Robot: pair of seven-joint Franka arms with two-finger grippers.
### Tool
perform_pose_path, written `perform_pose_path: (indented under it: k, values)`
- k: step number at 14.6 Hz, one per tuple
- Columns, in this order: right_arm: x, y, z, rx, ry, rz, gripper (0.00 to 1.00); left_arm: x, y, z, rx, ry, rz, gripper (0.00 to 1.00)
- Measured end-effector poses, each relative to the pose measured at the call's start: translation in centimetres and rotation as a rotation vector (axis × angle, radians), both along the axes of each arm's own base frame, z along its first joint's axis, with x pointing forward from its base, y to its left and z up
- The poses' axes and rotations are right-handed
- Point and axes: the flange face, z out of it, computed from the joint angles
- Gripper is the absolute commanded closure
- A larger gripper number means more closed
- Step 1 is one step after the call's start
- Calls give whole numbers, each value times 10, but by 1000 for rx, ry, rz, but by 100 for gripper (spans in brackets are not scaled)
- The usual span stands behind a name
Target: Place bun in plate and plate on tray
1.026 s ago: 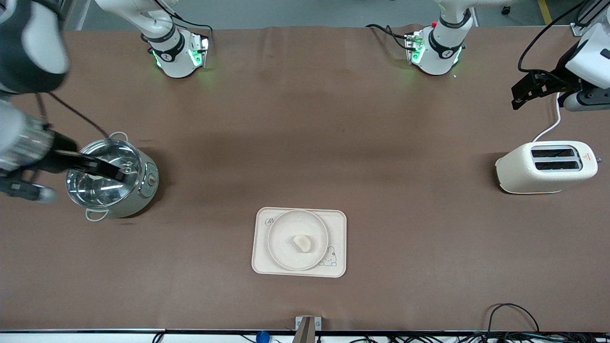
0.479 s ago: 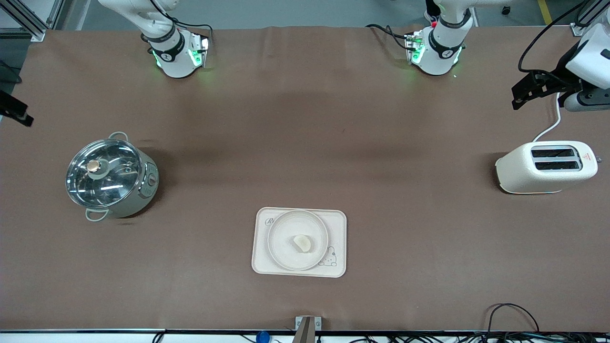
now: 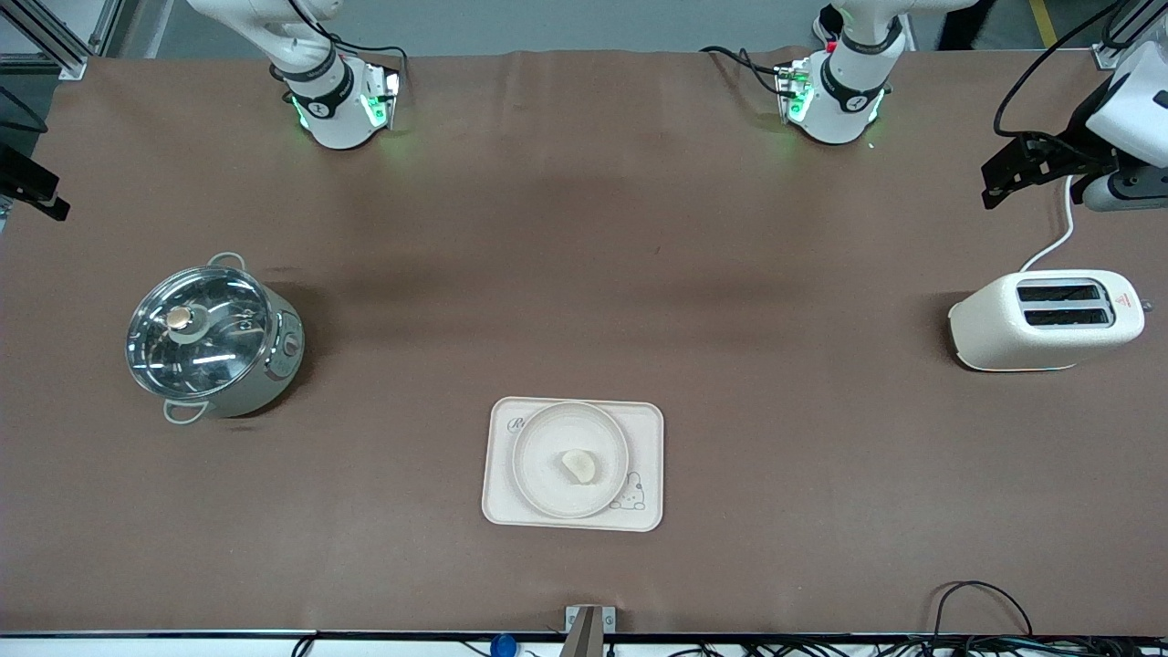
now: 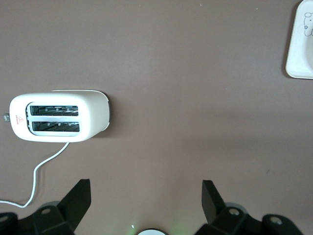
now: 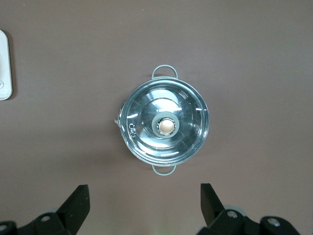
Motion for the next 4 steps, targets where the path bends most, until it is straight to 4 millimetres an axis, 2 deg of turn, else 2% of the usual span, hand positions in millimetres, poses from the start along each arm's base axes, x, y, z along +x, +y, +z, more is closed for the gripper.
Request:
perform_pose_path:
  k: [4]
  values:
    - [0,5,-1,0,8,9,0,0,2,2,-1,-5,2,0]
